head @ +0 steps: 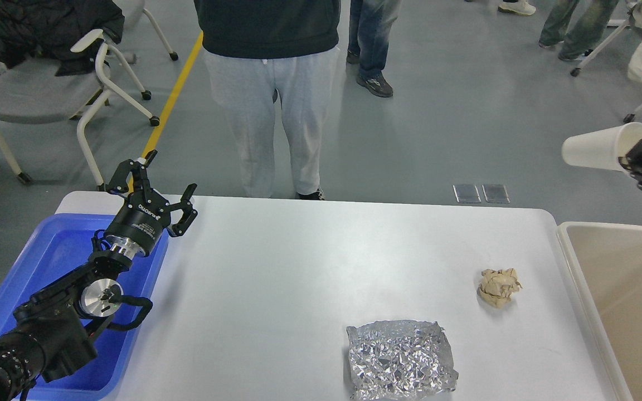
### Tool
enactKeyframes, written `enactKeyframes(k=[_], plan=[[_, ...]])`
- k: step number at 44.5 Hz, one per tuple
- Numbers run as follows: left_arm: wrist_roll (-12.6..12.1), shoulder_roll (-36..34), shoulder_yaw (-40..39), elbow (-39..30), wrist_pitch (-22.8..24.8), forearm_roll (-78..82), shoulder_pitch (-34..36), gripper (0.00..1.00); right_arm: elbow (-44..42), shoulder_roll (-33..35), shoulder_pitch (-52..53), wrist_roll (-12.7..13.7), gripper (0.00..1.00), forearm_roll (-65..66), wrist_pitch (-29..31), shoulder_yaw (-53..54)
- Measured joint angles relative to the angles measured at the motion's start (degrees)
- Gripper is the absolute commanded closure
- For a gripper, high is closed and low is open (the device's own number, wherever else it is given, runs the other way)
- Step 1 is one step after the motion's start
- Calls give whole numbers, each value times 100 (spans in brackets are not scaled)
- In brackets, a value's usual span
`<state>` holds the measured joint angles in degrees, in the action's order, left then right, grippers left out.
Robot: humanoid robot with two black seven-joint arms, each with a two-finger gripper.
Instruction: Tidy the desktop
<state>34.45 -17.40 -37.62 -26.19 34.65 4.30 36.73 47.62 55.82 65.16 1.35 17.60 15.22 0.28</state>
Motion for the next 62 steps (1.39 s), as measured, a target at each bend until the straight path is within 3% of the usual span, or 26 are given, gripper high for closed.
enactKeyframes(k=[18,27,40,62], plan=[[0,0,0,0,1,1,0,0,-3809,-1743,-955,306,100,-1591,-404,158],[0,0,0,0,0,1,0,0,-5089,-2460,-1354,420,100,-1911,-481,590],[0,0,0,0,-4,1,0,0,-5862,-2921,-1819,497,100,-2060,-525,1141],[0,0,0,0,-9,-2,0,0,-6094,-3312,-2447,521,100,-2133,-534,1624]])
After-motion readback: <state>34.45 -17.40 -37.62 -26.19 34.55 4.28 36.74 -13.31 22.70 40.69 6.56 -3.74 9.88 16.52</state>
